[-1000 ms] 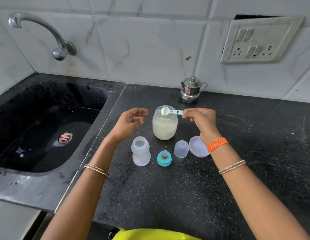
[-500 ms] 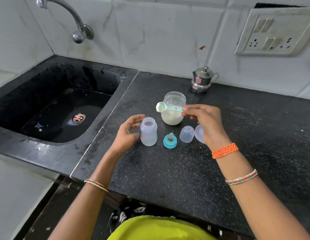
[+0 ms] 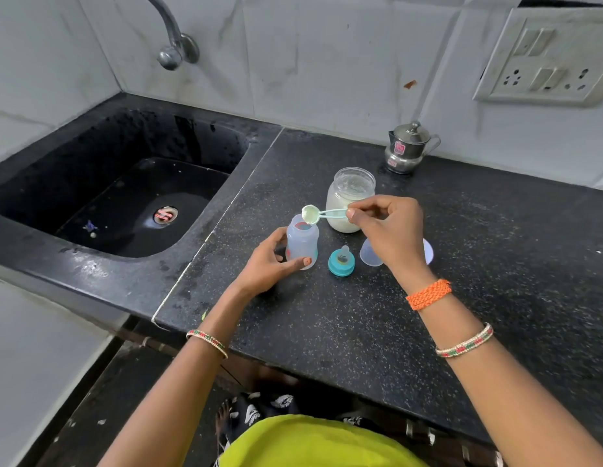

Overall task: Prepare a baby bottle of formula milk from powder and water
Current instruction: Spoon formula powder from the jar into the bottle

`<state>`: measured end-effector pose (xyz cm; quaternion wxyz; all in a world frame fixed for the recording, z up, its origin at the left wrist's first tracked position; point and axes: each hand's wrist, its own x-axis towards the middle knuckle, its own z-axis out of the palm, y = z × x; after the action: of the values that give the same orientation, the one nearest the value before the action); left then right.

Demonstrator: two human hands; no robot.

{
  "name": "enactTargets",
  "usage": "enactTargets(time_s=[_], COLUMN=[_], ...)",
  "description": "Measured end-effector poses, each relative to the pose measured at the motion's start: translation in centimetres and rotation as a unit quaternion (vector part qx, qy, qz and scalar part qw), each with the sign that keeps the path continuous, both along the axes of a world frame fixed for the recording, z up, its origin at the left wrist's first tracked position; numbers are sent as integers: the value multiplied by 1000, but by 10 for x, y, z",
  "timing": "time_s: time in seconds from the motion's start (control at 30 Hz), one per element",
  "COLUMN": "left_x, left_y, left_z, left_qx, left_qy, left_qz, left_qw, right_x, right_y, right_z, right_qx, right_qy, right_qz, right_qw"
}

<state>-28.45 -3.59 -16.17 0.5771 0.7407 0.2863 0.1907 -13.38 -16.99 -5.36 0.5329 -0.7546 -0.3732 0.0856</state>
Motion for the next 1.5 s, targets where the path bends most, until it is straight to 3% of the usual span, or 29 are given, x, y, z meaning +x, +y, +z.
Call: enactTargets(time_s=[0.1, 0.27, 0.53, 0.73, 0.8, 1.03, 1.17, 1.27, 1.4, 1.5], left_x=[0, 0, 2, 3, 3, 4, 3, 3, 3, 3], left_y=[-2, 1, 4, 4, 4, 6, 8, 8, 8, 8], left_z=[-1, -4, -13, -15, -15, -17, -18, -16, -14, -13], left_qx=[21, 35, 42, 36, 34, 37, 35, 28, 25, 25], left_qy=[-3, 1, -15, -27, -28, -24, -22, -17, -16, -16], left_qz=[19, 25, 30, 30, 29, 32, 32, 29, 30, 28], left_qw=[1000, 999, 999, 999, 999, 999, 999, 999, 999, 999], right_x=[-7, -17, -24, -28, -30, -28, -26, -23, -19, -18], right_y=[0, 1, 0, -5, -5, -2, 0, 1, 4, 5], right_z=[3, 11, 10, 5, 4, 3, 5, 1, 1, -4], right_qx=[-20, -31, -90, -144, -163, -170, -133, -138, -102, -92], right_qy=[-146, -342, -512, -622, -641, -656, -640, -651, -637, -664], right_qz=[8, 23, 43, 63, 63, 45, 32, 32, 15, 28], right_qw=[989, 939, 853, 767, 747, 734, 756, 746, 764, 742])
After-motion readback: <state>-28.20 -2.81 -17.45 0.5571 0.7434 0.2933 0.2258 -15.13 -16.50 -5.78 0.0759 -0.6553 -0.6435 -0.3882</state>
